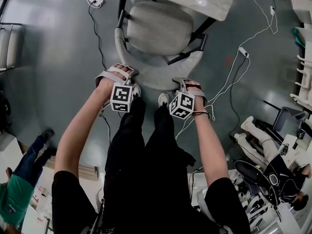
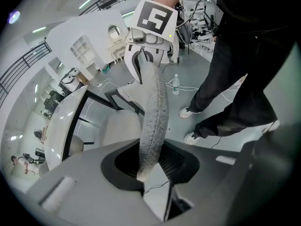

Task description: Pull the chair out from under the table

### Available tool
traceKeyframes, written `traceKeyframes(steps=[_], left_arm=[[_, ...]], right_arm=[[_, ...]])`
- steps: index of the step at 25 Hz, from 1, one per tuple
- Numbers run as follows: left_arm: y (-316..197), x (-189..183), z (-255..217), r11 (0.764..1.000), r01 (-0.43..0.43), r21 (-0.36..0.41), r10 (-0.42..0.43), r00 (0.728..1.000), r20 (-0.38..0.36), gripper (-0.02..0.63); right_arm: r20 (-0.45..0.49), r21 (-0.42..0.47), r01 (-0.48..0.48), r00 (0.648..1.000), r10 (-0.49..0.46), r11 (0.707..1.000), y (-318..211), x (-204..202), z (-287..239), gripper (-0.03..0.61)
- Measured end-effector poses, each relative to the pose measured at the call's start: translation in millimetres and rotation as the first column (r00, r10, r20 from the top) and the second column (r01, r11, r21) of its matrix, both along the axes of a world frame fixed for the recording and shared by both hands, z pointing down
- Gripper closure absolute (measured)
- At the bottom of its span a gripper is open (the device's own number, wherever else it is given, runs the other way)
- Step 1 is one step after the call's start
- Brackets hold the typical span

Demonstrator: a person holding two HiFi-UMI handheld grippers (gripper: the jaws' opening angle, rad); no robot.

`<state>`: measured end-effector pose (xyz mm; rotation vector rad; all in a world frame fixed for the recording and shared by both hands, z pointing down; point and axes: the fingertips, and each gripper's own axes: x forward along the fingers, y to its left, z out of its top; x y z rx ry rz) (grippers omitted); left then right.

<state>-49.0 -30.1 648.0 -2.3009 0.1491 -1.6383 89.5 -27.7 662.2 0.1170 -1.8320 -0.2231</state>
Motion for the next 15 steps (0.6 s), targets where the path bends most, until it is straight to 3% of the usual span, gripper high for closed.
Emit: traceKeyframes(steps=[15], left_arm=[[12,-5,4,1.0,-0.027,-0.003,0.027,1.0,0.002,0.515]], right_arm=[[-0.013,0.001,-0.017,1.0,0.017,1.0,13,-4,3,0.474]])
